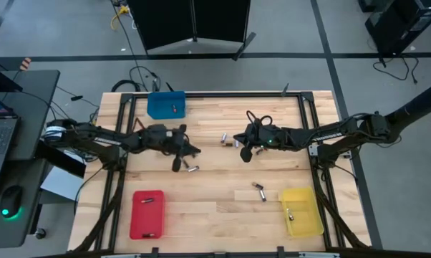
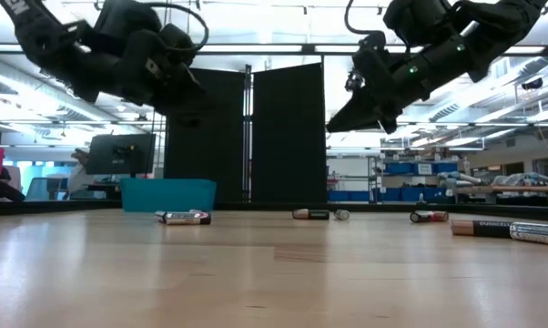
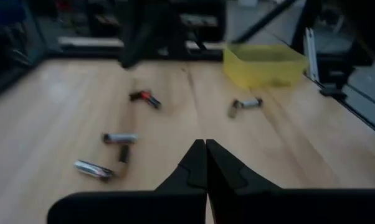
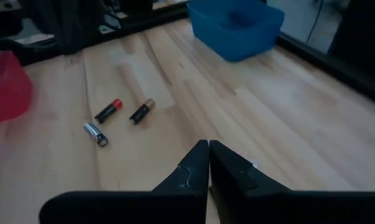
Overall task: Sort batteries
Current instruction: Put the silver battery into the yellow bin
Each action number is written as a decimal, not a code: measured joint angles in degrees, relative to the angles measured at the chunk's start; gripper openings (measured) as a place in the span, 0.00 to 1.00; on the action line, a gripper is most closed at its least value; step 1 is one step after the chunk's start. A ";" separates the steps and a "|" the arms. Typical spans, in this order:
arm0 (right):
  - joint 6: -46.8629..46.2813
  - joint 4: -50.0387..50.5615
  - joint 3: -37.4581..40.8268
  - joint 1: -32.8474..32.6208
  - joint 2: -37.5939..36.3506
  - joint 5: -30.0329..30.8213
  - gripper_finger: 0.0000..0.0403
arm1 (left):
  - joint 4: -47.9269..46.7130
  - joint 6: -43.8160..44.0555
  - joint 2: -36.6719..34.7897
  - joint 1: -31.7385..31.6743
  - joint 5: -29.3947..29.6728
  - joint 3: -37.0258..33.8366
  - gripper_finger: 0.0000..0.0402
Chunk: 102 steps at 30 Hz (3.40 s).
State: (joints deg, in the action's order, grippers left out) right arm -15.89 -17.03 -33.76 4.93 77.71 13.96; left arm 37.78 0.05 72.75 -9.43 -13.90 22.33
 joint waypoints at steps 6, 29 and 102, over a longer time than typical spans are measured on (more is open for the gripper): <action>-7.87 3.82 -0.40 0.84 0.00 -0.02 0.06 | 7.18 -0.22 0.00 -5.65 -3.95 -1.75 0.00; -27.63 23.71 -10.42 4.54 7.65 -1.47 0.39 | 7.67 -4.31 0.00 -9.64 -1.12 -2.01 0.00; -90.31 94.76 -34.18 -39.02 6.64 -26.51 0.14 | 6.05 -7.54 0.00 -9.60 -1.14 -2.01 0.01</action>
State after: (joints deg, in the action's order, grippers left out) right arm -106.20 77.73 -67.94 -34.09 84.36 -12.56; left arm 43.83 -7.49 72.75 -19.03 -15.05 20.32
